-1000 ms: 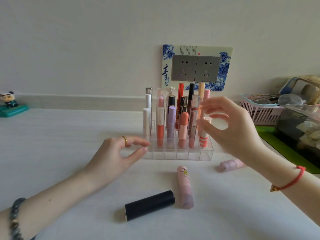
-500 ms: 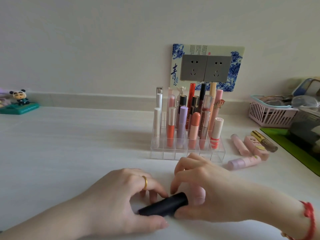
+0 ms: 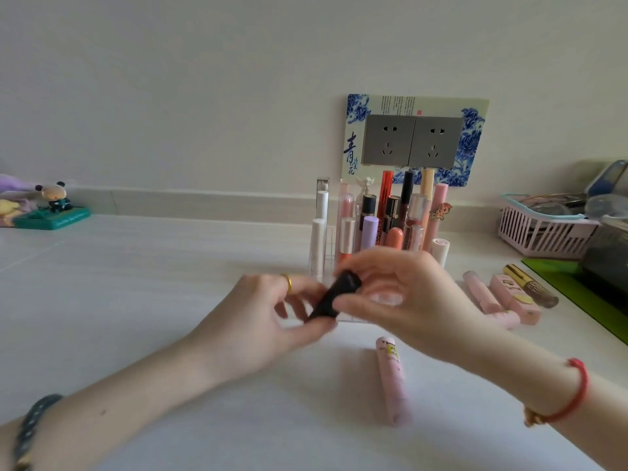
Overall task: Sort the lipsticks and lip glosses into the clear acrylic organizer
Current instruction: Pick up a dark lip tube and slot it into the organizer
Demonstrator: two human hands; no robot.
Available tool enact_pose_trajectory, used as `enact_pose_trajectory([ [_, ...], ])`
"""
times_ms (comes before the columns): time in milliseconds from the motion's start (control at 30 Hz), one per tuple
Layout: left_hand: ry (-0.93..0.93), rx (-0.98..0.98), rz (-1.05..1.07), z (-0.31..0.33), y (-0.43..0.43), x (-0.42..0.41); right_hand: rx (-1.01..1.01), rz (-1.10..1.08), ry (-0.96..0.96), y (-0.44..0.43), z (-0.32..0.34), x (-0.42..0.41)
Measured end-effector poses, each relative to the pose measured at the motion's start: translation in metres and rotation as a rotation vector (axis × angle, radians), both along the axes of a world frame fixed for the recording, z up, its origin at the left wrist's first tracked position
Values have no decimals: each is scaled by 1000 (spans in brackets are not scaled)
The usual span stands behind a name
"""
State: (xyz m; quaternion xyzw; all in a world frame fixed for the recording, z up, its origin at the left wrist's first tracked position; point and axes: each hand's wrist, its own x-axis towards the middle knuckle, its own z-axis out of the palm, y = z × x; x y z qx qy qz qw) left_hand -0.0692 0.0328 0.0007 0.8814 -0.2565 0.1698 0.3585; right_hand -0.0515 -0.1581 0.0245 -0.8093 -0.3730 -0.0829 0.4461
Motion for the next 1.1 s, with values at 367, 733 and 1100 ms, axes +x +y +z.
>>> enact_pose_trajectory([
  [367,14,-487,134,-11,-9,43,365,-177,8,34,-12,33],
  [733,48,-544,155,-25,-11,47,361,-173,14,36,-29,36],
  [1100,33,-517,165,-27,-9,48,300,-183,-34,34,-31,38],
])
